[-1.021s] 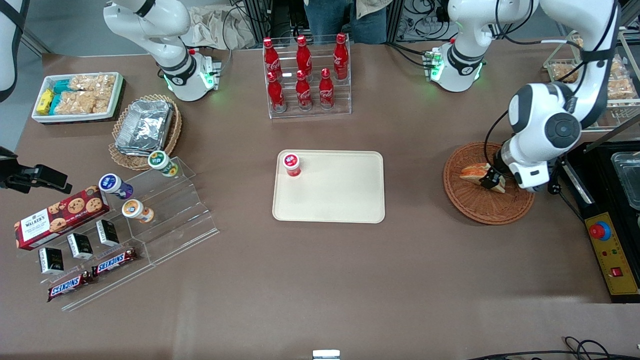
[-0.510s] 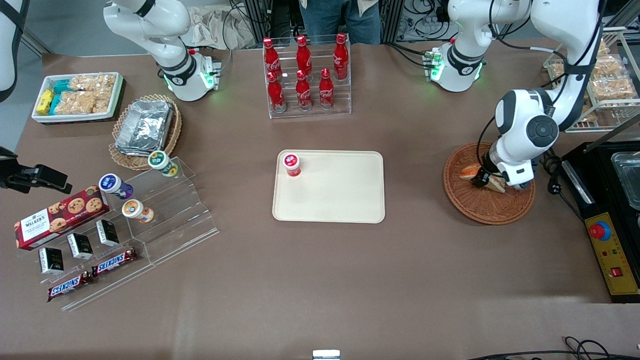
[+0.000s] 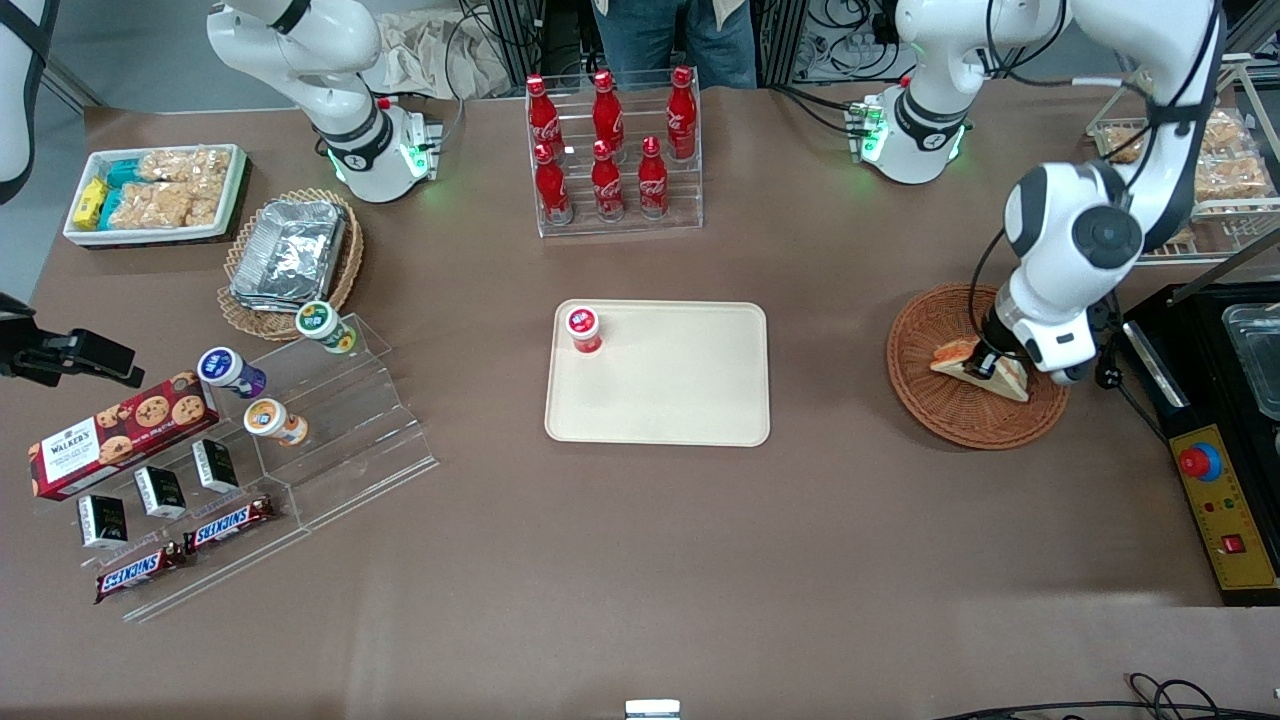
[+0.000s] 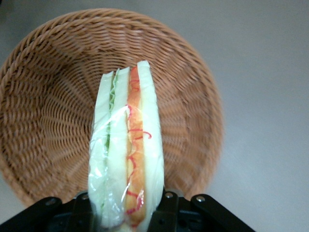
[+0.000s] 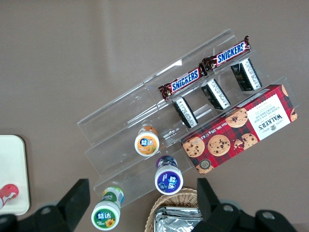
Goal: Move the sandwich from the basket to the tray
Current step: 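Lift the sandwich and carry it with the left gripper over the tray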
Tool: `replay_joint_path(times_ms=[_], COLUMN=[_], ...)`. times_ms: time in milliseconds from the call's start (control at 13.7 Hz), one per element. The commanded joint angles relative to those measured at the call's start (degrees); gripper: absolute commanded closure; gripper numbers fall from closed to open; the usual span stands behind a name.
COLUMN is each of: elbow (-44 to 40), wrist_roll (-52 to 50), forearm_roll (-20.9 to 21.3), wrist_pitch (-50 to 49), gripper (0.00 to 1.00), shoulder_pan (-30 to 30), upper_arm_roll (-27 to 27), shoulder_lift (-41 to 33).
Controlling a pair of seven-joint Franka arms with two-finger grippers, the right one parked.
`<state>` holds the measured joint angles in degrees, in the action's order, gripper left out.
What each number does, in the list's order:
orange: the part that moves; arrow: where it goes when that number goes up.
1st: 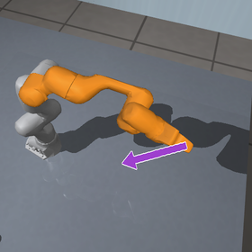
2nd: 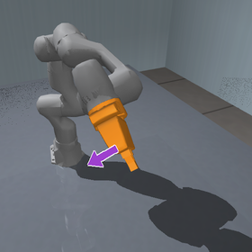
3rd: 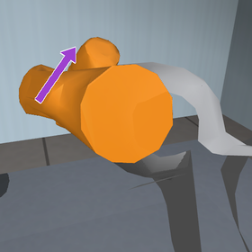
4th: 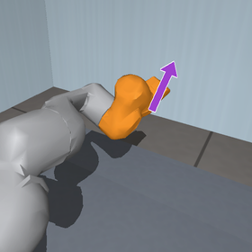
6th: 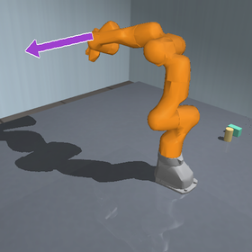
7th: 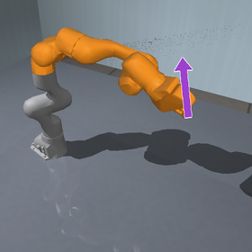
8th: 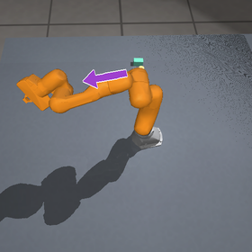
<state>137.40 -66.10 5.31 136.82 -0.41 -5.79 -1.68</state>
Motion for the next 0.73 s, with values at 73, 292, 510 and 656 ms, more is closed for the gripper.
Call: replay_joint_path(times_ms=[73, 292, 510, 656], elbow=[-12.11, -19.7, -20.24, -19.37], wrist_roll=[3.57, 14.65, 19.42, 19.6], forearm_roll=[0.15, -6.07, -8.03, -6.63], wrist_pitch=[-17.84, -24.05, -21.61, -15.47], gripper=[1.0, 1.0, 1.0, 1.0], shoulder_pan=[-0.73, -0.73, -0.82, -0.82], upper_arm_roll=[-10.17, -16.08, -23.53, -29.6], shoulder_lift=[-2.63, -1.04, 1.23, 4.74])
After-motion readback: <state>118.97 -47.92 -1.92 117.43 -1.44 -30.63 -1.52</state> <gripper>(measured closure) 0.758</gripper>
